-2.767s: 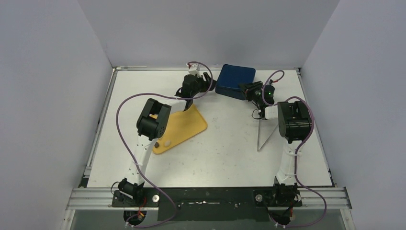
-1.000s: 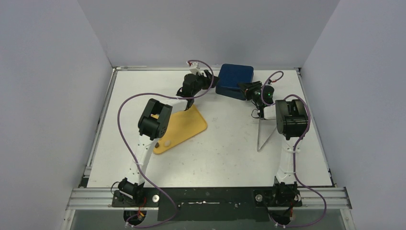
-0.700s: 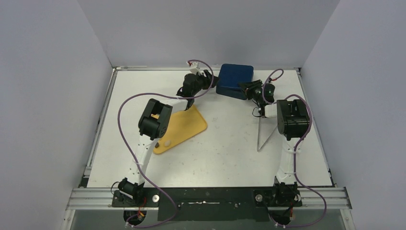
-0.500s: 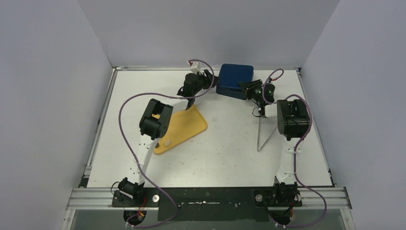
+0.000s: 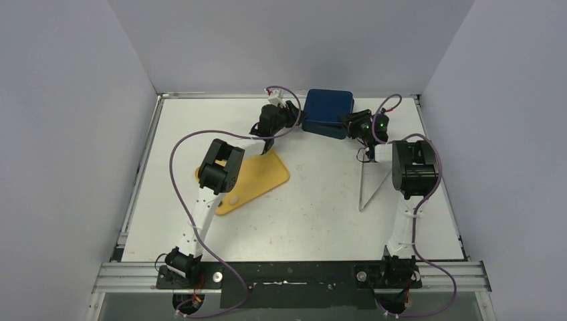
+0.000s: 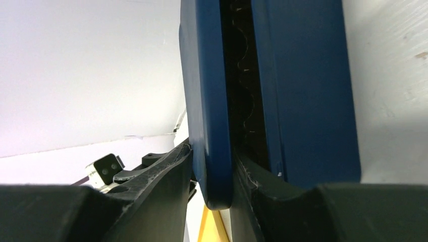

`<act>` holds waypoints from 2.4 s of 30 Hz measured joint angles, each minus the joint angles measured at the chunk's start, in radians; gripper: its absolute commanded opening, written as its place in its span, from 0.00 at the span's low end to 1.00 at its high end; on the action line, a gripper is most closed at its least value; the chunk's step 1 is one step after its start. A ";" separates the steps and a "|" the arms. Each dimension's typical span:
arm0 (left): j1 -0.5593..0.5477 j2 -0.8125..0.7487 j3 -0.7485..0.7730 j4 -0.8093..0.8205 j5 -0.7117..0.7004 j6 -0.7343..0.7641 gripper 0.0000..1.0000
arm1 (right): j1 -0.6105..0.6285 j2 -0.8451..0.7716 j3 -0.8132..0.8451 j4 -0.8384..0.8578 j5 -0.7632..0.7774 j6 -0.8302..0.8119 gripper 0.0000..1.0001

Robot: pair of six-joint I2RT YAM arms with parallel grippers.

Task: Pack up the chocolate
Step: Close the box lid on the packing box.

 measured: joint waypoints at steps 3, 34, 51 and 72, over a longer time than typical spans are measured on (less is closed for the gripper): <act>-0.001 0.002 0.009 -0.005 0.003 0.000 0.34 | -0.007 -0.018 -0.002 -0.042 0.013 -0.021 0.32; -0.012 0.013 0.010 0.066 0.041 -0.011 0.49 | -0.058 -0.100 -0.133 0.043 0.072 0.022 0.13; -0.017 0.013 0.003 0.079 0.051 -0.015 0.48 | -0.068 -0.086 -0.142 0.068 0.036 0.045 0.18; -0.023 0.013 0.003 0.078 0.051 -0.013 0.35 | -0.080 -0.083 -0.130 0.006 0.023 -0.023 0.25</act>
